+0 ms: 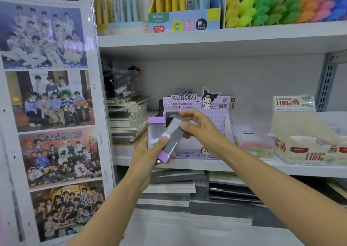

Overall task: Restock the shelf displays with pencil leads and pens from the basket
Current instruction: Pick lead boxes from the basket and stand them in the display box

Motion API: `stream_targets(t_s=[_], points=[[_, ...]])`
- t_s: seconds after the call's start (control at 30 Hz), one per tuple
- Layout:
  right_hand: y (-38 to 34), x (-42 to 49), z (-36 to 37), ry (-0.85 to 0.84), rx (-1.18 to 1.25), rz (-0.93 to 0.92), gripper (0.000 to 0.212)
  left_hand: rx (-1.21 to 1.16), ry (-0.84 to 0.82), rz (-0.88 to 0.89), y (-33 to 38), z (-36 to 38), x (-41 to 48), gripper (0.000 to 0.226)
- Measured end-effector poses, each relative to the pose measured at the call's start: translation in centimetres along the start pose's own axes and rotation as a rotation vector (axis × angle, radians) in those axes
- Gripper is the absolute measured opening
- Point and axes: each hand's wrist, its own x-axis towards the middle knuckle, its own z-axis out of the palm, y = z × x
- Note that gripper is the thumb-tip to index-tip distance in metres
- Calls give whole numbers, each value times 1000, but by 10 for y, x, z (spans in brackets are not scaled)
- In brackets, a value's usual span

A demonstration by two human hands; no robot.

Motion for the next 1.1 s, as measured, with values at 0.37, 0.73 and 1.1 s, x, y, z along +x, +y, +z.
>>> stream_targets(t_s=[0.37,0.73,1.1], points=[[15,-18,-25,-85,-412,-239,21,-346,-11,-261,22,7,-6,64],[9,-25,-14,-126,-125,-56,17,-57,106,96,13,21,-2,16],[-15,12,-28,253,-103,-126,19,9,68,18,16,19,-1,35]])
